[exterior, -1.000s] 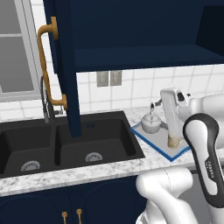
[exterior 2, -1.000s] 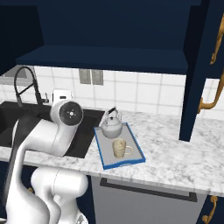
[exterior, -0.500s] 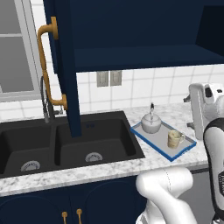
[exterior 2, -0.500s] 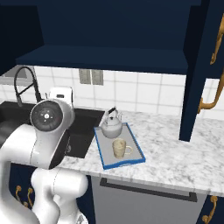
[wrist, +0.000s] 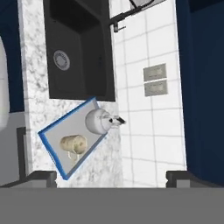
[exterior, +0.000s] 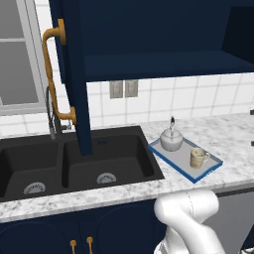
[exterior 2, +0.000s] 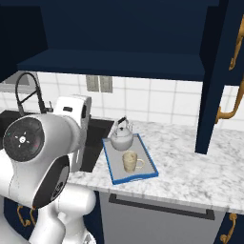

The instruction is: Pick the kettle from the counter and place it on the tray. Then pick the mug from the cabinet and place it on the tray. Then close the cabinet doors.

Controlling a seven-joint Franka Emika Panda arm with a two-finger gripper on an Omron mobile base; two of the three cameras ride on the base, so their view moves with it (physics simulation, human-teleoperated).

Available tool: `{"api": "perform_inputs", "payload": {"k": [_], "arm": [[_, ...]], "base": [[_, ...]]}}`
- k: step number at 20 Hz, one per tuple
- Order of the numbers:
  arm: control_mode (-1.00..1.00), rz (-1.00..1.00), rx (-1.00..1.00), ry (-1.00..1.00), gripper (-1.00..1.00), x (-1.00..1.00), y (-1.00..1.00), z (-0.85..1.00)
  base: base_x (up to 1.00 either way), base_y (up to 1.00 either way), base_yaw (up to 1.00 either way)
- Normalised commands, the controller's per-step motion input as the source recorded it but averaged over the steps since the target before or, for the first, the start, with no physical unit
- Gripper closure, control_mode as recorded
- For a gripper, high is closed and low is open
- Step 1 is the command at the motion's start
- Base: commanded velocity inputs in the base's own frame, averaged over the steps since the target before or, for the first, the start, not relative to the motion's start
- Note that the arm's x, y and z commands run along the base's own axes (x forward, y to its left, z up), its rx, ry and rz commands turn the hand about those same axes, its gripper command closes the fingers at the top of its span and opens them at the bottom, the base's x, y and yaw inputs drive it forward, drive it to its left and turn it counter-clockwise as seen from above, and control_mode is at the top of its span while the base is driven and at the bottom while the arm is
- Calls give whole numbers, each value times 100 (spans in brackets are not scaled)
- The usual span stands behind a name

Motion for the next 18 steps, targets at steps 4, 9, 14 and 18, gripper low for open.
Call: {"api": "perform_inputs", "payload": {"k": [4,9,14,18], "arm": [[-100,-22,0,0,-100,-34,-65,33],[-100,-27,0,2,-100,-40,-77,31],[-100,-28,0,1,-100,-48,-77,26],[-100,-21,-6,0,-100,-44,-74,29]], "base": [[0,0,0],[0,0,0],[0,0,0],[0,0,0]]}}
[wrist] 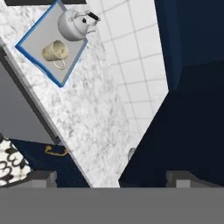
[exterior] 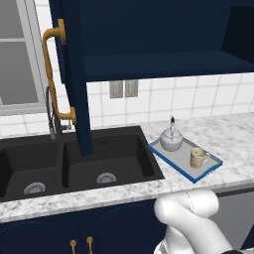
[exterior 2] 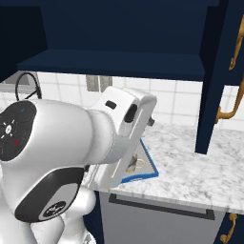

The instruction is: Pick the kettle from the counter and place it on the tray. Then pick the mug from the cabinet and place it on the tray. Then close the cabinet doors.

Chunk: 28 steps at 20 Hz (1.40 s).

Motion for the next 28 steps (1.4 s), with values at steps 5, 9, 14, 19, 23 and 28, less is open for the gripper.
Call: {"api": "perform_inputs", "payload": {"k": [5,9,14,19,23,28], "arm": [[-100,-21,-12,-2,-100,-36,-70,29],[-100,-22,-15,-13,-100,-28,-70,17],[-100,-20,-16,0,-100,8,-67,0],[-100,-10,-16,0,-100,29,-56,0],[-100,0,-13,0,-100,45,-52,-6],[-100,11,-2,-1,-100,46,-31,-3]], "base": [[0,0,0],[0,0,0],[0,0,0],[0,0,0],[0,0,0],[0,0,0]]}}
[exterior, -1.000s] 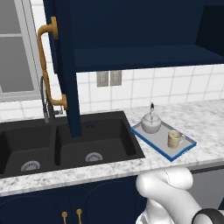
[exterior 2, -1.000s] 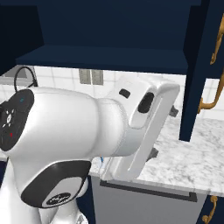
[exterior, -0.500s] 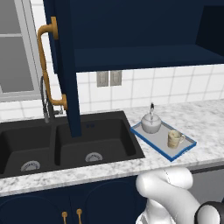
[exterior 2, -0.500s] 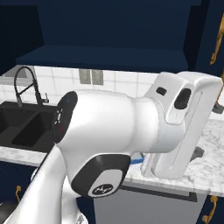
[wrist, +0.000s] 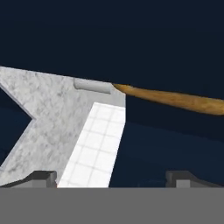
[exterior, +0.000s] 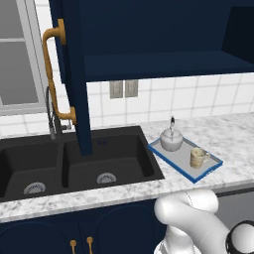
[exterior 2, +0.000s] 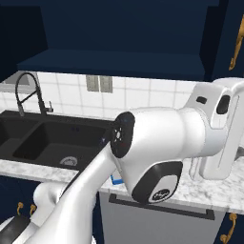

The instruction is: Pick the kettle from the counter and place it on the tray. Then pick the mug from the cabinet and place it on the tray. Then close the cabinet doors.

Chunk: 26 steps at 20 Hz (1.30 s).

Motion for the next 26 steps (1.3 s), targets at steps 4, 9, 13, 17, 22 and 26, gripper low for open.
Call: {"api": "perform_inputs", "payload": {"k": [4,9,13,17,22,26], "arm": [[-100,24,1,7,-100,55,-9,0],[-100,27,0,1,-100,31,1,2],[-100,26,0,0,-100,33,12,5],[-100,30,0,0,-100,32,35,8],[-100,32,0,6,-100,37,48,0],[-100,40,-5,1,-100,36,71,0]], "base": [[0,0,0],[0,0,0],[0,0,0],[0,0,0],[0,0,0],[0,0,0]]}}
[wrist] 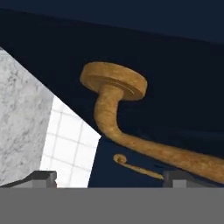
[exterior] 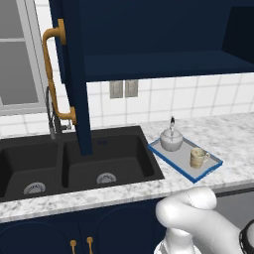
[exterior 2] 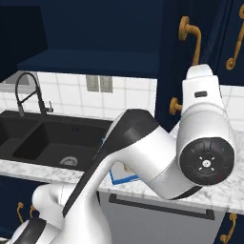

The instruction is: Pick the kettle from the counter and place it on the tray. Then pick the mug from the cabinet and place it on the tray. Then close the cabinet doors.

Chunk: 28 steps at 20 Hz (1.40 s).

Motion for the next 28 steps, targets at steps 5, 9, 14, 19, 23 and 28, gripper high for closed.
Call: {"api": "perform_inputs", "payload": {"k": [5,9,14,19,23,28], "arm": [[-100,35,-8,1,-100,48,64,0],[-100,28,-18,0,-100,68,47,-2],[-100,16,-24,-1,-100,83,63,-13],[-100,12,-19,0,-100,90,64,-15],[-100,13,-3,0,-100,98,58,-23],[-100,6,0,-4,-100,100,38,-2]], "base": [[0,0,0],[0,0,0],[0,0,0],[0,0,0],[0,0,0],[0,0,0]]}}
